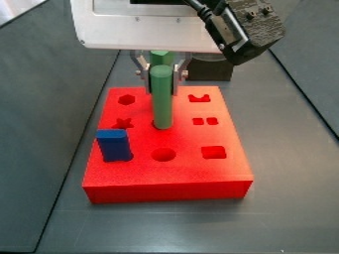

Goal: Pick up the round object. Move up. Place the round object on the fixture. Regrasp the round object. Move to above the board. Insert the round object.
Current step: Insert the round object.

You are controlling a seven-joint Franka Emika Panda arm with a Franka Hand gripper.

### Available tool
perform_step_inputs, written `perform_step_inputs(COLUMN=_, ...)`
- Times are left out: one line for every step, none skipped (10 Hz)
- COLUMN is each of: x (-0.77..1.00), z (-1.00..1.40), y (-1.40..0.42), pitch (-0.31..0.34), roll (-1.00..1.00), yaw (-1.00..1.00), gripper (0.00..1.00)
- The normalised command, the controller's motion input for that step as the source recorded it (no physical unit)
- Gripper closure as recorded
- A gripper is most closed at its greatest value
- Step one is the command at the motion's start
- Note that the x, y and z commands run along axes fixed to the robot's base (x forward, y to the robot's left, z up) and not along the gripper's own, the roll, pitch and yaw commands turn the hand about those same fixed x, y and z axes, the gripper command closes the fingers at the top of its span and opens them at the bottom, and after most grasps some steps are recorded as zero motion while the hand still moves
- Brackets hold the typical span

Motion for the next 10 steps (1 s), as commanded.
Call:
perform_step_inputs(x=0.0, z=-0.23, y=0.11, pitch=0.0, roll=0.0, yaw=-0.07, gripper=1.0)
perform_step_inputs(x=-0.06, z=-0.34, y=0.13, pitch=0.0, roll=0.0, yaw=-0.09, gripper=1.0)
perform_step_inputs(x=-0.14, z=-0.43, y=0.08, pitch=-0.026, roll=0.0, yaw=-0.1, gripper=1.0)
perform_step_inputs(x=0.0, z=-0.46, y=0.01, pitch=-0.03, roll=0.0, yaw=-0.07, gripper=1.0)
perform_step_inputs(x=0.11, z=-0.49, y=0.0, pitch=-0.024, roll=0.0, yaw=0.0, gripper=1.0)
perform_step_inputs(x=0.15, z=-0.47, y=0.0, pitch=-0.024, roll=0.0, yaw=-0.02, gripper=1.0)
perform_step_inputs(x=0.01, z=-0.23, y=0.0, pitch=-0.047, roll=0.0, yaw=-0.07, gripper=1.0)
perform_step_inputs(x=0.0, z=-0.17, y=-0.03, pitch=-0.083, roll=0.0, yaw=0.0, gripper=1.0)
perform_step_inputs(x=0.0, z=0.0, y=0.0, pitch=0.021, roll=-0.01, yaw=0.0, gripper=1.0)
perform_step_inputs(x=0.0, z=0.0, y=0.0, pitch=0.0, roll=0.0, yaw=0.0, gripper=1.0)
